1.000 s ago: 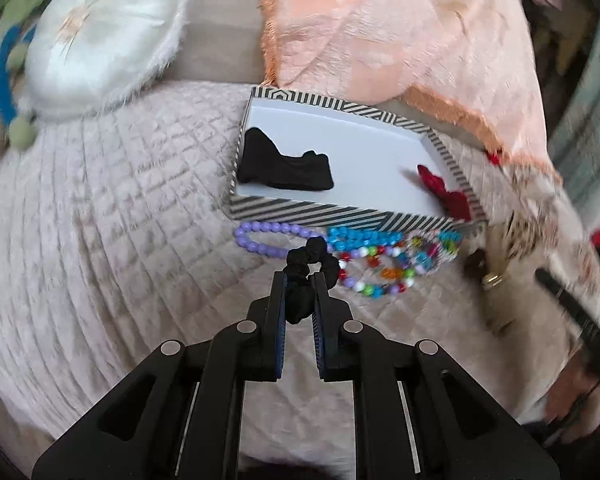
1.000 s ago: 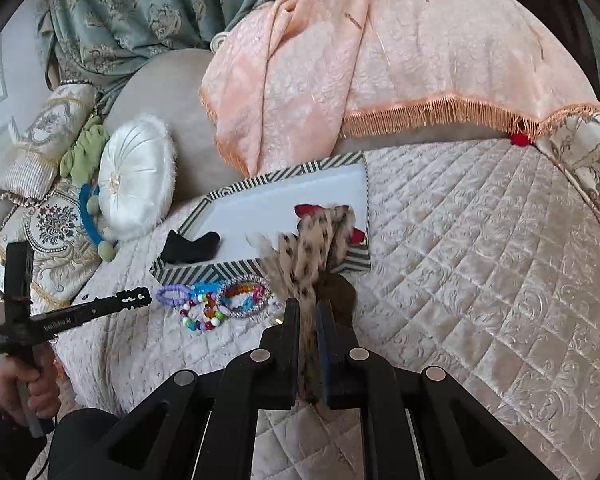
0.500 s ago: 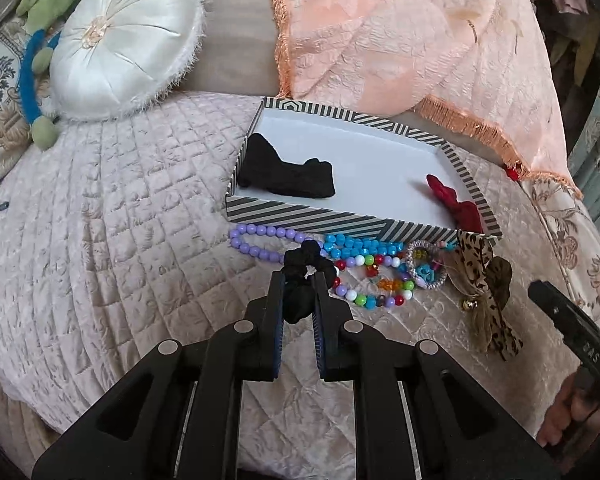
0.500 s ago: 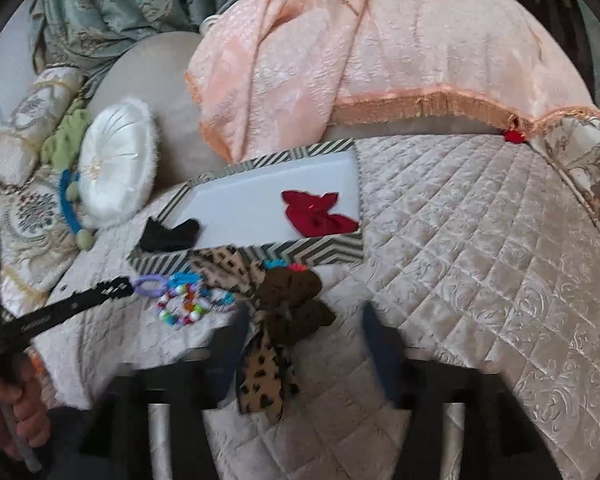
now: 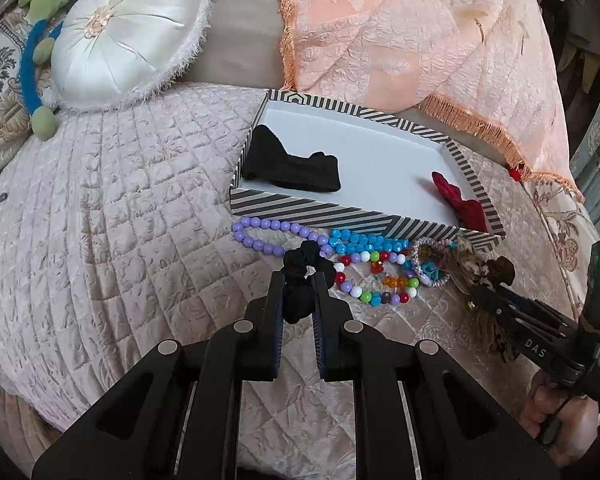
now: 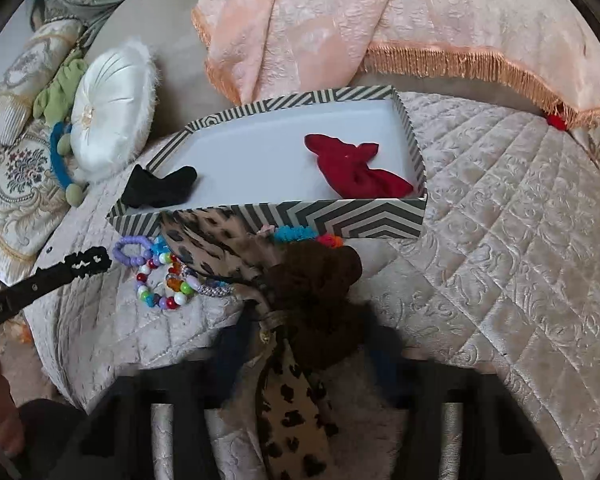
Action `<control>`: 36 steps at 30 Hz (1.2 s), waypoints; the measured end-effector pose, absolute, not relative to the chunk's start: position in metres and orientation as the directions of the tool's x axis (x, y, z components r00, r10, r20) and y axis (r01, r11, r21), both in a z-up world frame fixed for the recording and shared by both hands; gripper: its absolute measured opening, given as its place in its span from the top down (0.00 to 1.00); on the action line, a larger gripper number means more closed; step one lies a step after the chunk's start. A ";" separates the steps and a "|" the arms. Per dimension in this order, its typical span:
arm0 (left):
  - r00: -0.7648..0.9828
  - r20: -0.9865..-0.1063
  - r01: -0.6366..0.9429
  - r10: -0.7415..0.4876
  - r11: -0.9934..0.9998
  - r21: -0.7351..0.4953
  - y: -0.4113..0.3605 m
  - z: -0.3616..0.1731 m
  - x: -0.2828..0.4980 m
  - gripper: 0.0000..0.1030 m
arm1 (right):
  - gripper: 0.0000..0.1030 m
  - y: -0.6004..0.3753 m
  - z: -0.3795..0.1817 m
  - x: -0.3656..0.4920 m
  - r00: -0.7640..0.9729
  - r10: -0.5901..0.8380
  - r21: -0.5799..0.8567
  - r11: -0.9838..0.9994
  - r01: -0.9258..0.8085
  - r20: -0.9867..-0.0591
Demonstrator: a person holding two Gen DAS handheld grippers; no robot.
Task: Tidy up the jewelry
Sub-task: 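Lift the leopard bow and brown scrunchie with the right gripper toward the tray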
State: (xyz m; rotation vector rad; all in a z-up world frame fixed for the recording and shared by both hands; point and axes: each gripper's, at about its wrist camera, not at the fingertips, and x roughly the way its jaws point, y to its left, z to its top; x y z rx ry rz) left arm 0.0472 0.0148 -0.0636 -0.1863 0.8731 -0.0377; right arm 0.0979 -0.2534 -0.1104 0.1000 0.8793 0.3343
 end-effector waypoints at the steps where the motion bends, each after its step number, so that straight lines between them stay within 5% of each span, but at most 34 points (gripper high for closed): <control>1: 0.642 -0.759 -0.043 -0.110 0.983 -0.178 0.015 -0.064 0.047 0.90 | 0.71 -0.254 -0.110 0.096 0.590 0.336 0.229 0.941 -0.251 -0.735; 10: 0.641 -0.760 -0.046 -0.105 0.984 -0.174 0.015 -0.064 0.047 0.90 | 0.74 -0.276 -0.079 0.056 0.664 0.356 0.254 0.935 -0.249 -0.658; 18: 0.627 -0.776 -0.044 -0.065 0.992 -0.119 0.009 -0.067 0.049 0.90 | 0.74 -0.328 -0.068 0.046 0.735 0.248 0.323 0.945 -0.041 -0.631; 36: 0.617 -0.786 -0.041 -0.021 0.997 -0.059 0.001 -0.069 0.051 0.90 | 0.74 -0.267 -0.070 0.051 0.701 0.277 0.191 0.961 -0.200 -0.657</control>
